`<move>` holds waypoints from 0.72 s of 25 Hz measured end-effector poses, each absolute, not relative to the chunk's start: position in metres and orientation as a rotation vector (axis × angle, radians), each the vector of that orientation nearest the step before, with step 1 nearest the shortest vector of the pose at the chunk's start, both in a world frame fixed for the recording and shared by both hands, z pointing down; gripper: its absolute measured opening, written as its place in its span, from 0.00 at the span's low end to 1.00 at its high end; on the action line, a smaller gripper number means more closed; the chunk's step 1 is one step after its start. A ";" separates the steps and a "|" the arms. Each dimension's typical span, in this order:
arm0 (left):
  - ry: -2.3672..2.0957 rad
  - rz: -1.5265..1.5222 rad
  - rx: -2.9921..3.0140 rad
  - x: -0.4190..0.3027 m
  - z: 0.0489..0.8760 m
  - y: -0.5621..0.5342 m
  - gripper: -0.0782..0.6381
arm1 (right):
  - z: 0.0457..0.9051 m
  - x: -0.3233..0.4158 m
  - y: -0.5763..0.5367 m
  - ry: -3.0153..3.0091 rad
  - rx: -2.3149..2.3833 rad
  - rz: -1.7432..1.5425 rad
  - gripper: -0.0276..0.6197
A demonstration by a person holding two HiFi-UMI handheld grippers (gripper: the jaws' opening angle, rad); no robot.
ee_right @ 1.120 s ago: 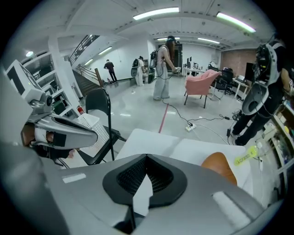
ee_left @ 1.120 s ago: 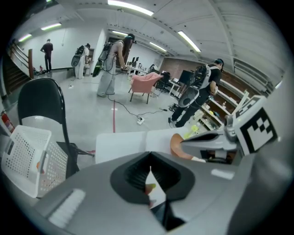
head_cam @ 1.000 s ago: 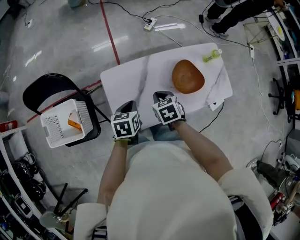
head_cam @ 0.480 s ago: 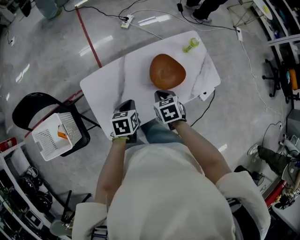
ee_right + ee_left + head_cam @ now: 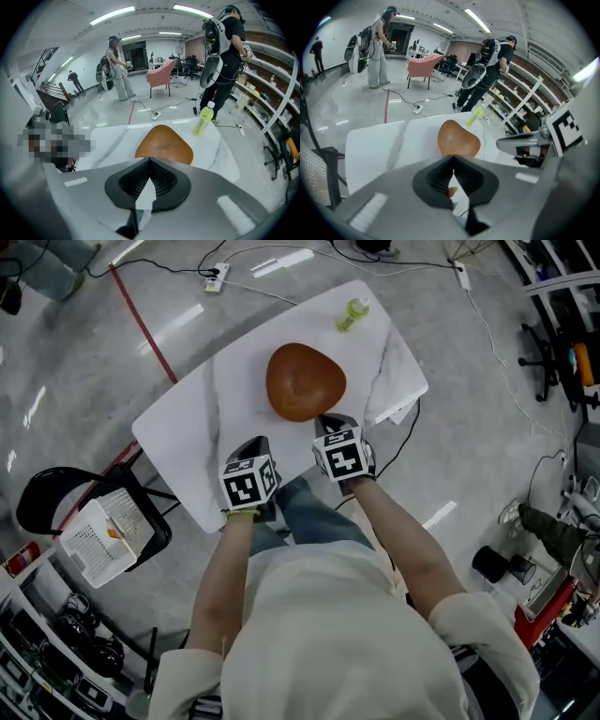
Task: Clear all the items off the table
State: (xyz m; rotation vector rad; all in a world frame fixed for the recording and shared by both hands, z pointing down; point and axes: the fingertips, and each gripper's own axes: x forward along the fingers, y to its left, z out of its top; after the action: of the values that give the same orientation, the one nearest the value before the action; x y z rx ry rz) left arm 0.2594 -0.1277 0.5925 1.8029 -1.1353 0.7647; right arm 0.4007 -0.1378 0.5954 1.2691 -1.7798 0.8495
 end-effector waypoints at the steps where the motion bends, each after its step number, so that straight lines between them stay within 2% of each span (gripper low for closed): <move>1: -1.127 0.770 1.797 0.264 0.598 -0.130 0.12 | 0.599 0.409 -0.139 -1.764 1.280 0.866 0.04; 9: -1.112 0.793 1.748 0.287 0.641 -0.144 0.12 | 0.637 0.451 -0.155 -1.704 1.333 0.923 0.04; 14: -1.129 0.825 1.703 0.291 0.672 -0.149 0.12 | 0.663 0.469 -0.166 -1.666 1.359 0.967 0.09; 15: -1.123 0.831 1.694 0.293 0.678 -0.148 0.13 | 0.667 0.473 -0.168 -1.660 1.364 0.974 0.10; 16: -1.114 0.832 1.685 0.295 0.685 -0.148 0.21 | 0.672 0.477 -0.170 -1.653 1.370 0.980 0.11; 18: -1.103 0.826 1.669 0.298 0.695 -0.146 0.24 | 0.681 0.485 -0.173 -1.639 1.380 0.989 0.12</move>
State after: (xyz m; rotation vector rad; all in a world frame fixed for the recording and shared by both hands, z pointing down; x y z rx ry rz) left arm 0.2978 -0.1465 0.6954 1.6692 -1.1028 0.8260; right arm 0.4846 -0.1727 0.6811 1.3803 -1.6386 0.9891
